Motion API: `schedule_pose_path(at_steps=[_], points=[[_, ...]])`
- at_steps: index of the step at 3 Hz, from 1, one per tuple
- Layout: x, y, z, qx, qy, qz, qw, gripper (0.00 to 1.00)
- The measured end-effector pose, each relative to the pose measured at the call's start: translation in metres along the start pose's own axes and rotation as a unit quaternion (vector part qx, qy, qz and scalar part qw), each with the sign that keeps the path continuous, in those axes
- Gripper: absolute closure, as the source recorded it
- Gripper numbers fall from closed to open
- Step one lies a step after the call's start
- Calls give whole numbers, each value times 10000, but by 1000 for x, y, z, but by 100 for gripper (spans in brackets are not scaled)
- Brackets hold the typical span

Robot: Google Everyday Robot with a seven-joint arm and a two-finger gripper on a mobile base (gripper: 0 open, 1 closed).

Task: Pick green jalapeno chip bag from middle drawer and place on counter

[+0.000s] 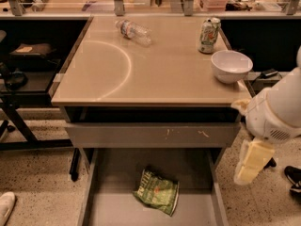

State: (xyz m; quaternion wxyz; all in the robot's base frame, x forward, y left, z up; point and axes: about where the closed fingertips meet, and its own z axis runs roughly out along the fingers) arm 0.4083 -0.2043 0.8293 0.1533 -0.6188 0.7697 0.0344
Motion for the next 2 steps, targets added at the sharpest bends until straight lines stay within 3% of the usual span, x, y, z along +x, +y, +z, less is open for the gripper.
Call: schedule_pose_path(at_steps=[1,2], points=[[25,17,70,-240,8,-95,9997,0],[25,17,70,-240,9,-95,9997,0]])
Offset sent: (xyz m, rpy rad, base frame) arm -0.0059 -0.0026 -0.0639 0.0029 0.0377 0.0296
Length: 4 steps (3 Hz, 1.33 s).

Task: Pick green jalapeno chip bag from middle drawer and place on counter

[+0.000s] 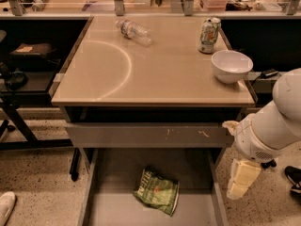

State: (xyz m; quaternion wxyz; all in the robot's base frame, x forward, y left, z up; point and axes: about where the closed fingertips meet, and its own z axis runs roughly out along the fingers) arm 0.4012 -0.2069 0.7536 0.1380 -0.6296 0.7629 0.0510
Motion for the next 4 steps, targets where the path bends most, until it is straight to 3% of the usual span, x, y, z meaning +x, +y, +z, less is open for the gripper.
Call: schedule_pose_path(at_steps=[1,2,3,4], points=[[3,10,47,-275,-122,-39,9995,0],[19,20,122,-558,-343,41,9978,0],[24,26,196,-657,-852,101,9941,0],[21,29,252,-654,-1245,-34,9901,0]])
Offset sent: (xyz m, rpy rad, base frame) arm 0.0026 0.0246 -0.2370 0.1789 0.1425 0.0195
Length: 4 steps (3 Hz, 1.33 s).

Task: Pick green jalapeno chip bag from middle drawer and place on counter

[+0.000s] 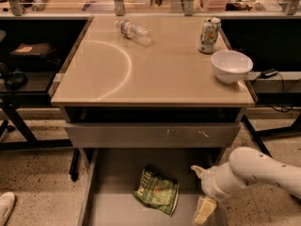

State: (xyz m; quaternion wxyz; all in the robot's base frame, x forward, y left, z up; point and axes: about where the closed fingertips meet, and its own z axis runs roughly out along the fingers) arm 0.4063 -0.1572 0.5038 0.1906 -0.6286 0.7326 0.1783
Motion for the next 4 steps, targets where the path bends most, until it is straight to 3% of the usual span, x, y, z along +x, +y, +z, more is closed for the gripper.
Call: schedule_pose_path(at_steps=[1,3,4], points=[[15,0,40,-142,-87,67,9998,0],[17,0,51,-196,-209,167,9995,0],[12,-18,77,55,-674,275,9973,0]])
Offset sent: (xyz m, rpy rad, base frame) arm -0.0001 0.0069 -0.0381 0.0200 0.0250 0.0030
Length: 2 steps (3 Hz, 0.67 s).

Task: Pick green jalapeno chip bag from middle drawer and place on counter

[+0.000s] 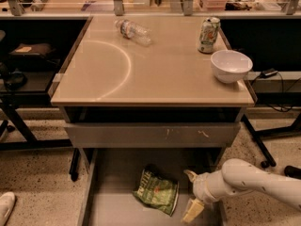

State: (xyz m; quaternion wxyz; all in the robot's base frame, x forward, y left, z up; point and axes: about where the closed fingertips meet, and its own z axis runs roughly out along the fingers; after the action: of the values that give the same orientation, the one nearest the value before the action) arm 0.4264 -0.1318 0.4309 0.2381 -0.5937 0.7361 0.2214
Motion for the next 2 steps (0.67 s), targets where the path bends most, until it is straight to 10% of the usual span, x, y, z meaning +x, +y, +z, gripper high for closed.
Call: schedule_pose_path(at_steps=[2], points=[[-16,-17,70,233,-983,3,9949,0]])
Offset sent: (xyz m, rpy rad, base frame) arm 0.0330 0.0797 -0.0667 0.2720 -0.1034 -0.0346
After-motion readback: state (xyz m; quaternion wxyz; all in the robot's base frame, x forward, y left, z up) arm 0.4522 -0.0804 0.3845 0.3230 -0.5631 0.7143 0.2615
